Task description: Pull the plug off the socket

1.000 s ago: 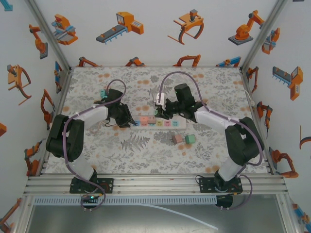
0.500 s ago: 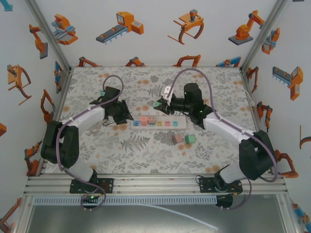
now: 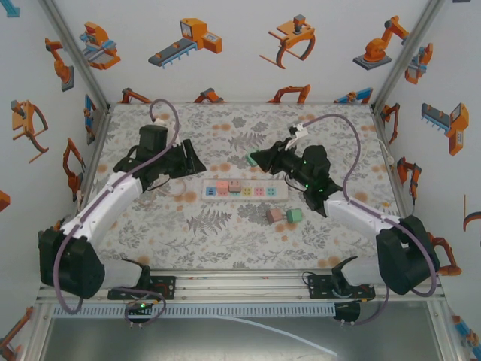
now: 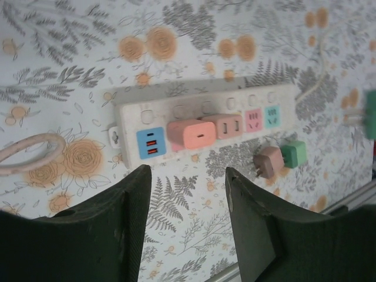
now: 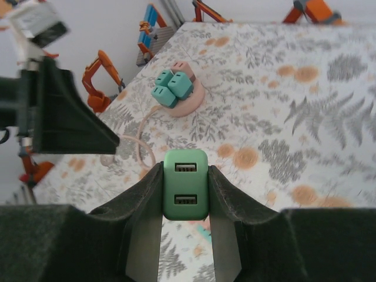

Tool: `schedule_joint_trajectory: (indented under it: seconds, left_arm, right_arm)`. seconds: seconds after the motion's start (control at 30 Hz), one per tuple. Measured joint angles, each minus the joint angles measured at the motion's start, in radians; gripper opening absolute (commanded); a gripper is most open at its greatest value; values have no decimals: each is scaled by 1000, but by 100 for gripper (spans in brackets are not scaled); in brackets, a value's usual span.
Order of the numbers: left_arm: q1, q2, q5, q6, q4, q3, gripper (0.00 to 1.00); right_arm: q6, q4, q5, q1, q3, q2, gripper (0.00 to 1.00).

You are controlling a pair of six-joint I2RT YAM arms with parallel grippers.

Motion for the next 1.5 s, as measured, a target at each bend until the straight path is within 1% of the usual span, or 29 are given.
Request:
schedule_joint_trajectory:
  seconds: [0.13, 0.2, 0.27, 0.33, 0.43, 0.5, 0.53, 0.63, 0.8, 1.03, 1.13, 1.3, 1.5]
  left_arm:
    - [0, -112, 87, 134, 2, -5, 63]
    - [0, -159, 139, 204, 11, -21, 66]
    - [-2, -206, 195, 280, 24, -51, 70]
    - [-10, -248, 255, 358, 35, -90, 79]
    - [-36, -284, 344, 486, 26, -122, 94]
    - [-58, -295, 396, 588, 3, -122, 100]
    - [-72, -301, 416, 642, -13, -122, 97]
    - [-110, -317, 449, 768, -60, -122, 97]
    - [-141, -323, 465, 914, -107, -122, 97]
    - [-202, -320, 449, 1049, -136, -158, 97]
    - [-212, -304, 449, 1079, -143, -175, 97]
    - [-216, -261, 449, 1102, -145, -182, 97]
    - [-217, -248, 449, 1112, -145, -182, 97]
  right_arm:
    - [117, -7, -50, -24, -48, 3, 1]
    - [146, -24, -103, -26, -48, 12, 1]
    - [153, -78, -163, -26, -38, 26, 1]
    - [146, -165, -211, -23, -11, 48, 1]
    - [109, -291, -246, -10, 21, 74, 1]
    - [85, -346, -259, 3, 23, 83, 1]
    - [72, -372, -266, 10, 23, 89, 1]
    - [45, -428, -273, 28, 23, 113, 1]
    - [9, -486, -243, 57, 23, 145, 4]
    - [-15, -570, -190, 87, 37, 232, 7]
    - [-20, -592, -177, 95, 43, 258, 13]
    - [-30, -625, -151, 97, 66, 269, 31]
    - [-37, -657, -115, 98, 82, 269, 41]
